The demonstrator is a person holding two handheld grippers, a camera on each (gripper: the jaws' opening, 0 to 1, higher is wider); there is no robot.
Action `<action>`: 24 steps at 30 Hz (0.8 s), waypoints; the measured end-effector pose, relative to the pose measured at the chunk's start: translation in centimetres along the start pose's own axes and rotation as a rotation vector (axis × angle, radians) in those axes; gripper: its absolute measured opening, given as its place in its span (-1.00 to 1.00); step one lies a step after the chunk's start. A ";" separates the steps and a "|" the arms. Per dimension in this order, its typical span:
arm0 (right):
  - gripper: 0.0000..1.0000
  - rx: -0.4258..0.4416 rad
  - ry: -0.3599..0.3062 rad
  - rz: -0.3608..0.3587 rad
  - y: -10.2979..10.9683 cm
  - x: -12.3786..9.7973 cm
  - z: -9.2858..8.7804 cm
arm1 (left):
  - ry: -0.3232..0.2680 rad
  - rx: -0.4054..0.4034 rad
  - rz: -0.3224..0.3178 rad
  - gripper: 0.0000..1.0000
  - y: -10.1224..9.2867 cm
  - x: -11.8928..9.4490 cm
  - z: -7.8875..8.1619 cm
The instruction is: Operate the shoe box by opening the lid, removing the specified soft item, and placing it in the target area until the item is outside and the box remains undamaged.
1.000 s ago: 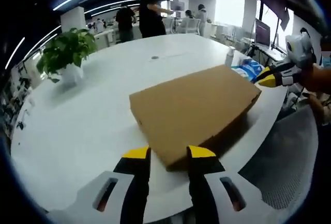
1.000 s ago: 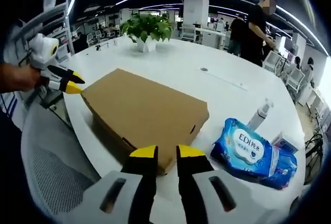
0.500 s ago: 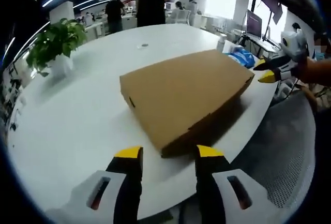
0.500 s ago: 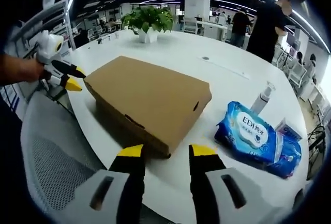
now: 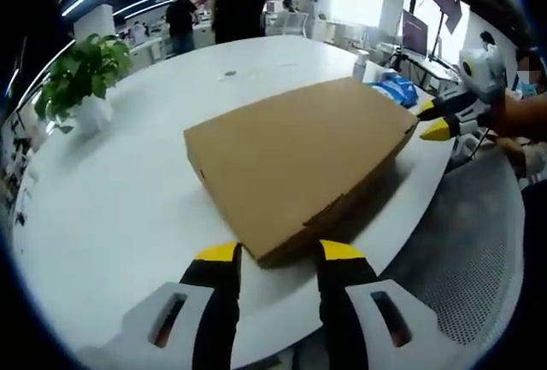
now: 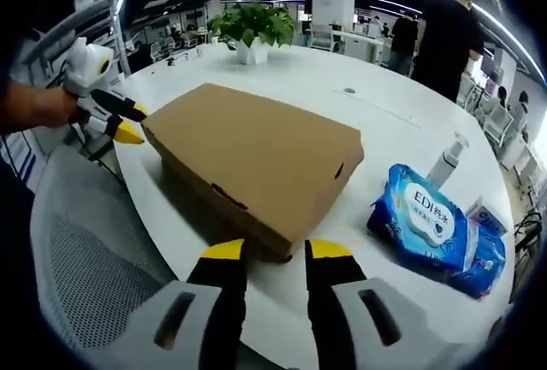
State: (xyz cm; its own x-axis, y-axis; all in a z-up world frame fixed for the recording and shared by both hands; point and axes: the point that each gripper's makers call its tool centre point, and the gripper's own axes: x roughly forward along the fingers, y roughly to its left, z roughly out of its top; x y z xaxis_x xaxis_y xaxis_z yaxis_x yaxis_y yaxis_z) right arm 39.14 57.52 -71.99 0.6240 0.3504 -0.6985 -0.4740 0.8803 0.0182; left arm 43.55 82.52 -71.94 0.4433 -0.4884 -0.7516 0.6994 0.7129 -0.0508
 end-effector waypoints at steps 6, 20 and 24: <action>-0.56 0.004 0.000 0.001 0.0 0.3 0.2 | 0.025 -0.001 0.006 -0.35 0.0 0.5 -0.7; -0.60 0.007 -0.003 -0.007 -0.6 0.6 0.4 | 0.034 -0.004 0.020 -0.39 0.8 1.2 -0.4; -0.61 0.005 -0.004 -0.010 -1.0 0.7 0.5 | 0.034 -0.006 0.021 -0.38 1.0 1.6 0.0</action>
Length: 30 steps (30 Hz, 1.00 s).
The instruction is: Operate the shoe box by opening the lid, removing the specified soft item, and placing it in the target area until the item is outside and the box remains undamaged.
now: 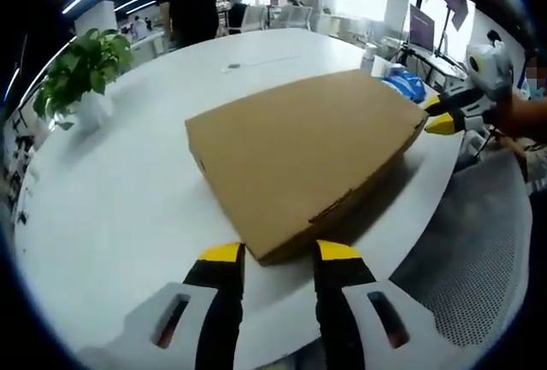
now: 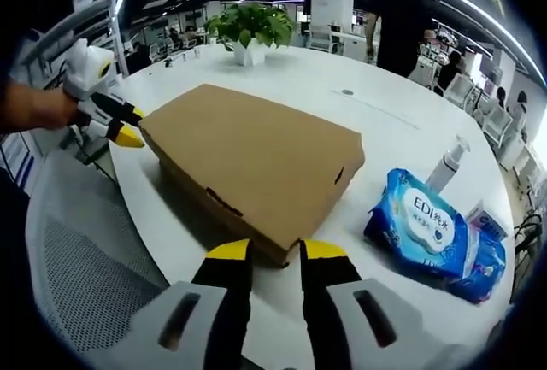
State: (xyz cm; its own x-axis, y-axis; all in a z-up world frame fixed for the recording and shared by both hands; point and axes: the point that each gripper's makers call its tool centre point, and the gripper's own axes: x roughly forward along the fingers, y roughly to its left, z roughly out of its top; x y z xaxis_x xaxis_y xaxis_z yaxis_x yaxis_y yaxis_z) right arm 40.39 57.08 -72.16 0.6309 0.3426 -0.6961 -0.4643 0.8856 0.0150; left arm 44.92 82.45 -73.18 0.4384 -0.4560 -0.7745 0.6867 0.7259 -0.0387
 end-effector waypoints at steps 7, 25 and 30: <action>-0.61 -0.001 -0.001 -0.006 -1.0 0.6 0.5 | 0.003 0.009 0.002 -0.37 0.3 0.8 0.8; -0.62 -0.002 -0.007 -0.015 -4.2 1.9 1.9 | 0.001 0.016 0.007 -0.35 1.2 3.1 4.0; -0.63 -0.003 -0.010 -0.020 -5.2 2.3 2.2 | 0.004 0.021 0.006 -0.34 1.4 3.8 4.9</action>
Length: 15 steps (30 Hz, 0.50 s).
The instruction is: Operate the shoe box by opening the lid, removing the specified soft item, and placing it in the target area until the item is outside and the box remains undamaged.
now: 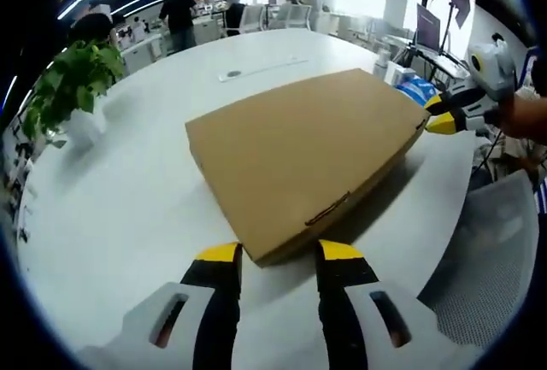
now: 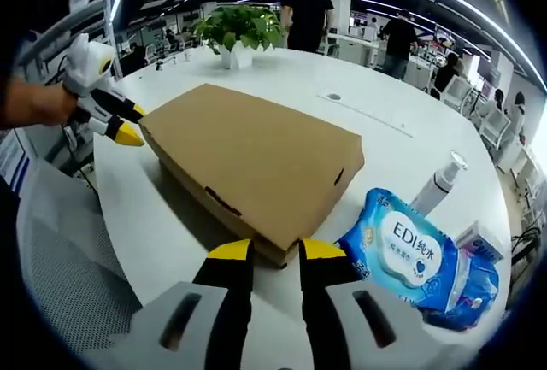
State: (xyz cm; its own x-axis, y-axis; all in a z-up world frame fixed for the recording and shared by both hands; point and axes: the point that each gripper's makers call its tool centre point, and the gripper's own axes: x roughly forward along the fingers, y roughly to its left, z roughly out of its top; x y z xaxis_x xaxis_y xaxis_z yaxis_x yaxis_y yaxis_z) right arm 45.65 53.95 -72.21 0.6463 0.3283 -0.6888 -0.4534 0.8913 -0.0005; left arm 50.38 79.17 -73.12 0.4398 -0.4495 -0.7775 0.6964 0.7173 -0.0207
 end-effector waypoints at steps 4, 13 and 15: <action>-0.64 -0.003 -0.001 -0.003 -0.8 0.4 0.4 | 0.001 0.010 0.003 -0.33 0.2 0.6 0.7; -0.64 -0.004 -0.003 -0.015 -2.5 0.9 0.9 | -0.001 0.015 -0.001 -0.32 0.3 1.7 2.3; -0.64 -0.006 -0.002 -0.016 -2.8 1.0 1.0 | -0.002 0.017 -0.002 -0.33 0.2 1.8 2.6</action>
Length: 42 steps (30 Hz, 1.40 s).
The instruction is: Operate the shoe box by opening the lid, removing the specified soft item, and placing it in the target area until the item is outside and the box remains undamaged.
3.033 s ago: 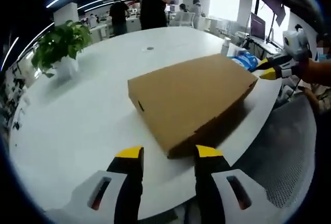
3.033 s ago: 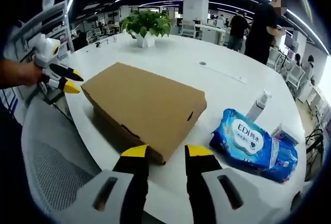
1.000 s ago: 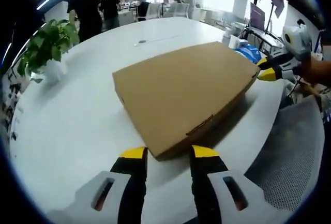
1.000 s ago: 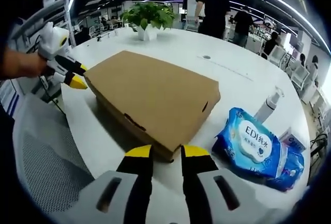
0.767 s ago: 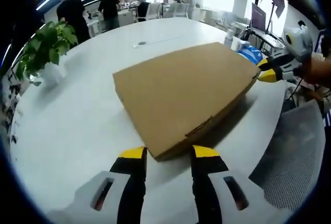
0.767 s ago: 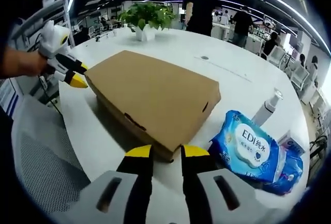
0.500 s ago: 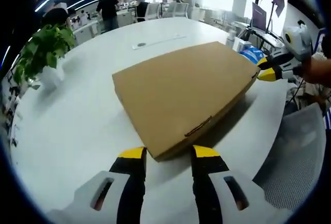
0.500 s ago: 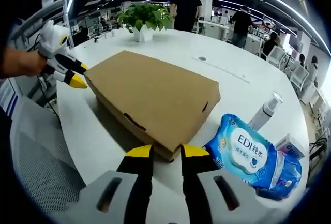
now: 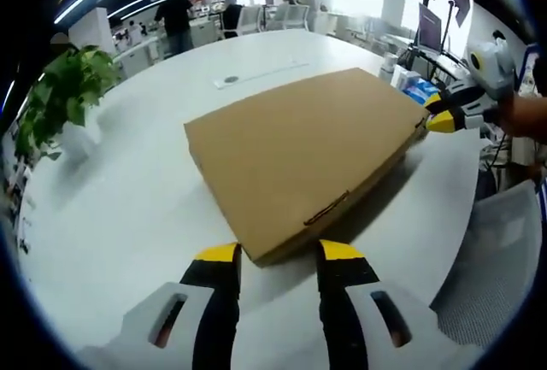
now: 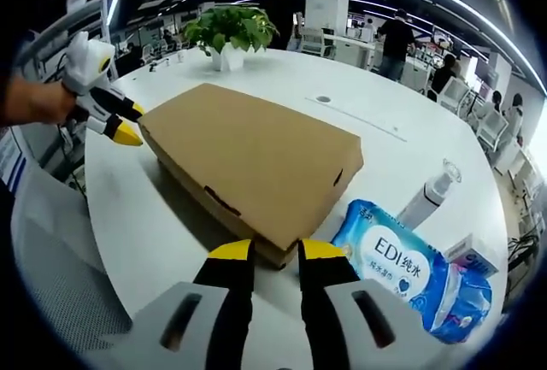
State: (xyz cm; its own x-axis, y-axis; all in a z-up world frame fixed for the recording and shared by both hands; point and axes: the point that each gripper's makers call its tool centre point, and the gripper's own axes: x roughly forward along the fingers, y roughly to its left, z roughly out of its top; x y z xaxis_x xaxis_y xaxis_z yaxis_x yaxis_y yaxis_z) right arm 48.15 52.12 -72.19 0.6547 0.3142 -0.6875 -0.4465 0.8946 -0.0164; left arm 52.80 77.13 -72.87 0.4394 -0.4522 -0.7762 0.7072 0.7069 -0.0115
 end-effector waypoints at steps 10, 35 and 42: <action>-0.63 0.004 -0.001 -0.007 -0.5 0.0 -0.1 | -0.005 0.002 -0.005 -0.33 0.1 0.3 0.6; 0.22 0.120 -0.061 -0.194 -1.9 -7.5 -2.0 | -0.129 0.005 -0.011 0.19 -1.9 -4.9 0.8; 0.50 0.161 -0.042 -0.256 -2.1 -10.3 -3.5 | -0.183 0.015 -0.012 0.25 -2.7 -6.7 1.3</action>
State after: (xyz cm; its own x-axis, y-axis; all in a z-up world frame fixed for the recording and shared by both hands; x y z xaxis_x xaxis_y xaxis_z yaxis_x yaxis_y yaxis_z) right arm 40.17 45.86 -67.62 0.7598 0.0816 -0.6450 -0.1633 0.9843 -0.0678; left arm 48.69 77.58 -66.81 0.5235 -0.5526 -0.6485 0.7205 0.6934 -0.0093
